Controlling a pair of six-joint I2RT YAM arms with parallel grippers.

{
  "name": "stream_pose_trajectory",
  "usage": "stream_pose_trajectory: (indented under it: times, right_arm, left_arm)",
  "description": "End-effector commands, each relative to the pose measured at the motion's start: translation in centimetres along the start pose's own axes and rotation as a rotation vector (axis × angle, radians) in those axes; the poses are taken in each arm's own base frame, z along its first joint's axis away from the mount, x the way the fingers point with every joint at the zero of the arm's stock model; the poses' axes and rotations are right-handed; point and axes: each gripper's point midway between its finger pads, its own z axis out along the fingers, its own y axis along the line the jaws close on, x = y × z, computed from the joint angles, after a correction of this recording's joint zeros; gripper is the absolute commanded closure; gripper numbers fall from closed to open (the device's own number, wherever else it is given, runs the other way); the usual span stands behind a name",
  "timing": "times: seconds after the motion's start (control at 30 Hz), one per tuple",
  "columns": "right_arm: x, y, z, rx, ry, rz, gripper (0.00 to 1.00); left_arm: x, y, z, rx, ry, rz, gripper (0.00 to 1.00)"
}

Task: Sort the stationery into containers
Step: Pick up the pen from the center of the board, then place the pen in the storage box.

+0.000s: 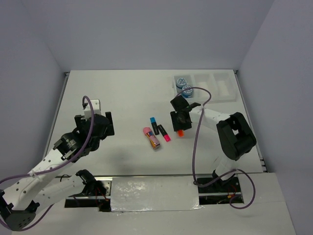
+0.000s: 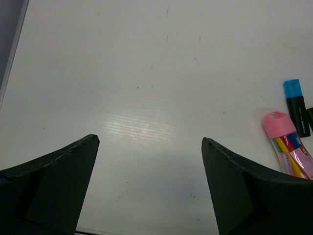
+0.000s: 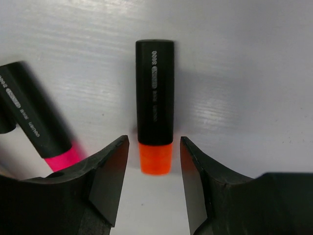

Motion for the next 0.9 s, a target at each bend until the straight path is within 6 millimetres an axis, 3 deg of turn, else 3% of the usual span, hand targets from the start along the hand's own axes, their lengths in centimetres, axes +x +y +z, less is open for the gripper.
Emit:
stream_pose_trajectory:
  times: [0.0,0.13,0.27,0.37,0.47,0.6,0.63,0.7,0.8,0.87]
  right_arm:
    - [-2.5,0.0,0.3,-0.036,-0.058,0.015,0.46]
    - [-1.5,-0.5,1.8,-0.031,-0.016,0.014,0.5]
    - [-1.0,-0.2,2.4,-0.049,0.013,0.0,0.68]
    - [-0.9,0.2,2.2,-0.075,0.009,-0.005,0.69]
    - [-1.9,0.3,0.6,-0.083,-0.041,0.0,0.74]
    - [-5.8,0.2,-4.0,-0.119,-0.197,0.01,0.82]
    - [-7.4,-0.5,-5.7,-0.123,-0.251,0.023,0.83]
    - [-8.8,-1.9,-7.0,-0.104,-0.285,0.046,0.83]
    - [-13.1,-5.8,-9.9,-0.03,-0.37,0.086,0.83]
    - [-15.2,-9.9,-9.9,0.097,-0.39,0.119,0.83]
  left_arm:
    - [-1.1,-0.7,-0.2,0.032,-0.026,-0.005,0.01]
    - [-1.2,-0.7,-0.2,0.038,-0.026,-0.002,0.01]
    - [-1.2,-0.8,-0.3,0.048,-0.029,-0.003,0.01]
    - [-1.2,-0.8,-0.3,0.05,-0.03,-0.004,0.01]
    - [-1.2,-0.8,-0.3,0.051,-0.031,-0.005,0.01]
    - [-1.2,-1.1,-0.3,0.061,-0.029,0.003,0.01]
    - [-1.2,-1.0,-0.2,0.057,-0.026,0.005,0.01]
    - [-1.1,-1.0,-0.2,0.054,-0.024,0.004,0.01]
    - [-1.2,-1.0,-0.3,0.057,-0.029,-0.002,0.01]
    - [-1.2,-0.9,-0.3,0.053,-0.031,-0.003,0.01]
